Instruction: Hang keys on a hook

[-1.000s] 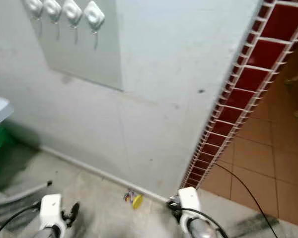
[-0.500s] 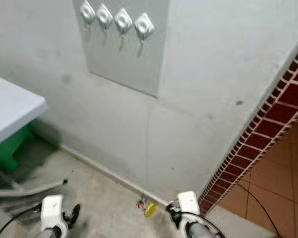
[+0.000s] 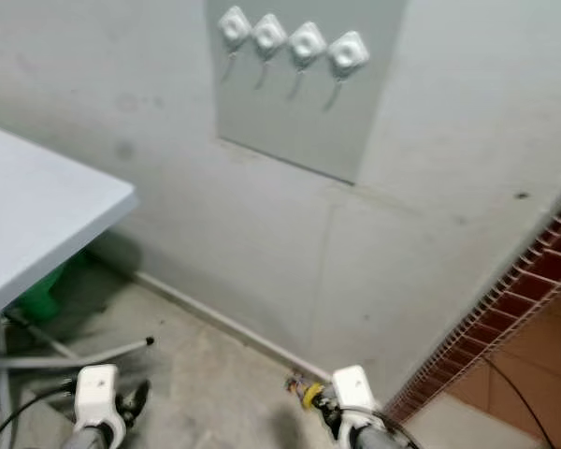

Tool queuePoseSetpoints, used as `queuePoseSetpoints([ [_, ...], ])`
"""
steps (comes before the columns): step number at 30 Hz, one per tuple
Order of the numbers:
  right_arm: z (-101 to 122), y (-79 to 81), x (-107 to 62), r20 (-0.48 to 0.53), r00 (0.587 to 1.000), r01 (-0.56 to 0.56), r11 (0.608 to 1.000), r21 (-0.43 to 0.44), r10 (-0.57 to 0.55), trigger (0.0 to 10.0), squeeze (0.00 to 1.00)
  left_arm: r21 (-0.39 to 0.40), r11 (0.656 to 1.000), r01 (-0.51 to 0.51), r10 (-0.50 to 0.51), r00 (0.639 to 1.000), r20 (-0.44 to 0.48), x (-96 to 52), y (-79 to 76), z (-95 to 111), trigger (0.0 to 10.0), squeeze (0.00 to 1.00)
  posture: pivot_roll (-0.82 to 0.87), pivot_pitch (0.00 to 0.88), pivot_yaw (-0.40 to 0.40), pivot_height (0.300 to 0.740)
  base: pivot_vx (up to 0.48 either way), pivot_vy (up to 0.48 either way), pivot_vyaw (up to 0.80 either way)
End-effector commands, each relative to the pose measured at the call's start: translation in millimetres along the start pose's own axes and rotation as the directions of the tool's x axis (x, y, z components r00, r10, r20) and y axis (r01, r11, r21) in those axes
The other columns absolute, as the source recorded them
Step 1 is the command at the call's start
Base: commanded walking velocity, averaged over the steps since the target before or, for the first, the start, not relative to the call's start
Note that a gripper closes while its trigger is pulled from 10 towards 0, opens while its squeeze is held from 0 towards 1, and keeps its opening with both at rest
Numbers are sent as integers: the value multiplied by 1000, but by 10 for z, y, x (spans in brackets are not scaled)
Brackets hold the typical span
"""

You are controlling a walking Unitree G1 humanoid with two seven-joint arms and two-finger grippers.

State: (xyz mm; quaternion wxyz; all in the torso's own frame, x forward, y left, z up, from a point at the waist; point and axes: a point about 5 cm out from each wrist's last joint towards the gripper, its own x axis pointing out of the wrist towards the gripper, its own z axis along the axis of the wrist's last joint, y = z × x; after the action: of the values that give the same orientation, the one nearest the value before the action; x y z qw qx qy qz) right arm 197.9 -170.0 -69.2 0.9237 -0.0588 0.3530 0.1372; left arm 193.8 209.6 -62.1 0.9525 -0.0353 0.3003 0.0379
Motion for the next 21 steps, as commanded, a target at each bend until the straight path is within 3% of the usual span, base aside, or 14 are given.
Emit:
queuePoseSetpoints([
  [1, 2, -86, -18, -3, 1000, 24, 1000, -13, -24, 10000, 0, 2, 1000, 17, -17, 1000, -20, -5, -71, -47, 10000, 0, -85, 0, -5, 740, 0, 0, 800],
  [11, 46, -100, -7, 13, 1000, 27, 999, -23, -27, 10000, 0, 6, 1000, 17, -17, 1000, -8, -3, -67, -31, 10000, 0, -83, 0, -6, 740, 0, 0, 800],
  [21, 284, -168, 34, 117, 993, 26, 999, -30, -22, 10000, 0, 8, 1000, 26, -27, 994, 105, 59, -1, 216, 10000, 0, -85, 0, -3, 740, 0, 0, 800],
])
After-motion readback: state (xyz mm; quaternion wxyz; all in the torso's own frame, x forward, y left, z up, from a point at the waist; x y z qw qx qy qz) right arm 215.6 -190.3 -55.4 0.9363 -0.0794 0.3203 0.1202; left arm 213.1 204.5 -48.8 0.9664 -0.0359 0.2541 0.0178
